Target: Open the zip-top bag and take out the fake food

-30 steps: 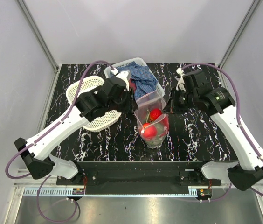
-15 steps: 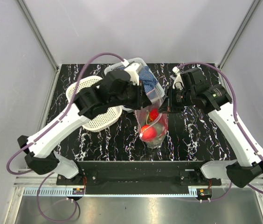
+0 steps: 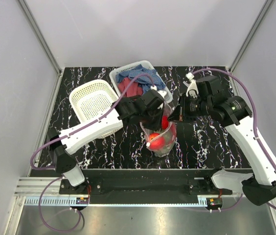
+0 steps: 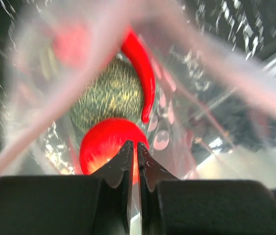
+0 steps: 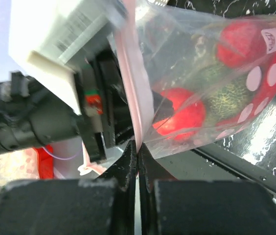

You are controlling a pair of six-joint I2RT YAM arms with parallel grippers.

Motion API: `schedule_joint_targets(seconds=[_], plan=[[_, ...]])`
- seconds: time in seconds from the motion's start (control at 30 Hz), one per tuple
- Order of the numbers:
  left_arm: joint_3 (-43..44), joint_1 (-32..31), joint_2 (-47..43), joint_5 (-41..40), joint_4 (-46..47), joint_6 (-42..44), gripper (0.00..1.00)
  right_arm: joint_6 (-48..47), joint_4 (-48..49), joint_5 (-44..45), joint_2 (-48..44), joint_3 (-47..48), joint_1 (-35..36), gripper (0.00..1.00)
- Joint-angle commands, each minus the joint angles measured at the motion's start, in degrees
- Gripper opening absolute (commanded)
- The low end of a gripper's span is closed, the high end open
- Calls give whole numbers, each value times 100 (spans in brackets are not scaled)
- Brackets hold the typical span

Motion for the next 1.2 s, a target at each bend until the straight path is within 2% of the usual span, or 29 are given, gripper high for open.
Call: schedule_joint_targets(seconds=[0.0,0.07,0.3,0.33,0.43,0.57,0.87,1.17], plan=[[-223,-249,-199,-64,68,110,12,129,251,-289,-289,-272,39,0],[-443,-319,-269,-73,68,127,14,120,251,-333,-360,-412,39,0],[-980,-425,-471,-336,15,171,36,155,260,-325,-527,-694,39,0],[-1006,-442,-489,-345,24,189,43,172,277,-333,-553,-764,39,0],[-1050,-469,-454,-328,24,224,56,251,357,-386,-632,-905,39,0],[-1182,-583,-393,-441,50,259,68,278,392,-483,-641,-1020,39,0],[-1516,-820,-305,-977,103,373,80,234,462,-527,-545,-1046,39,0],[-1683,-812,29,-1163,551,549,81,322,533,-544,-553,-1195,39,0]])
